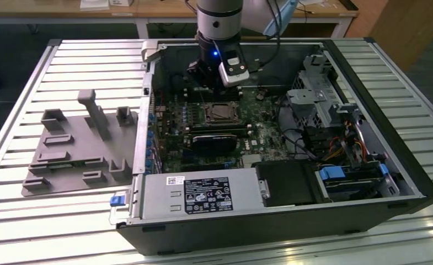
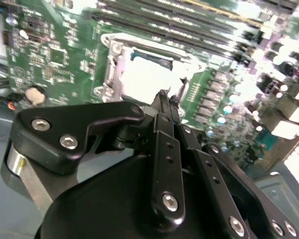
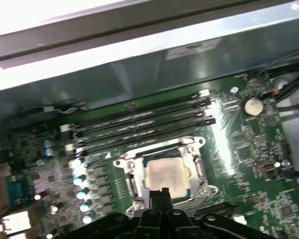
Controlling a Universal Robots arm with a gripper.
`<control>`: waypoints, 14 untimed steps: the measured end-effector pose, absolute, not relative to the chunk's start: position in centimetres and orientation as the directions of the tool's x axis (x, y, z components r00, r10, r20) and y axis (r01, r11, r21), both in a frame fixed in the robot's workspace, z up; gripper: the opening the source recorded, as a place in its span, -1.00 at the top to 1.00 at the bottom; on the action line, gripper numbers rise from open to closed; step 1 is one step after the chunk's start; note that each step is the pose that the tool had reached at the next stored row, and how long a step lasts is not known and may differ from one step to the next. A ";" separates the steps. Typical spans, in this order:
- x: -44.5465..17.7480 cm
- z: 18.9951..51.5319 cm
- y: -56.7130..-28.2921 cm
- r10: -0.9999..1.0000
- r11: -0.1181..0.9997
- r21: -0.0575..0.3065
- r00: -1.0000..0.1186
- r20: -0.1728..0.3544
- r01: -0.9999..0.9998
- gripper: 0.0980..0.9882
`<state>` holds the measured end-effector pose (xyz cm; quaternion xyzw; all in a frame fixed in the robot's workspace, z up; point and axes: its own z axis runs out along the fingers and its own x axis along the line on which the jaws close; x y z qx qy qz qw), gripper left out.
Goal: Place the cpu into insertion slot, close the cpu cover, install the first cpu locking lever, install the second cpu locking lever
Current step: 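Install the first cpu locking lever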
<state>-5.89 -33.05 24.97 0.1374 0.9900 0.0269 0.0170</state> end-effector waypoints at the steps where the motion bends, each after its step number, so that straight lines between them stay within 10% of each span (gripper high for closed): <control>1: -6.3 25.0 -33.0 0.273 0.961 0.058 -0.962 -0.026 0.271 0.98; 14: -10.3 25.0 -33.0 0.273 0.961 0.060 -0.962 -0.027 0.271 0.98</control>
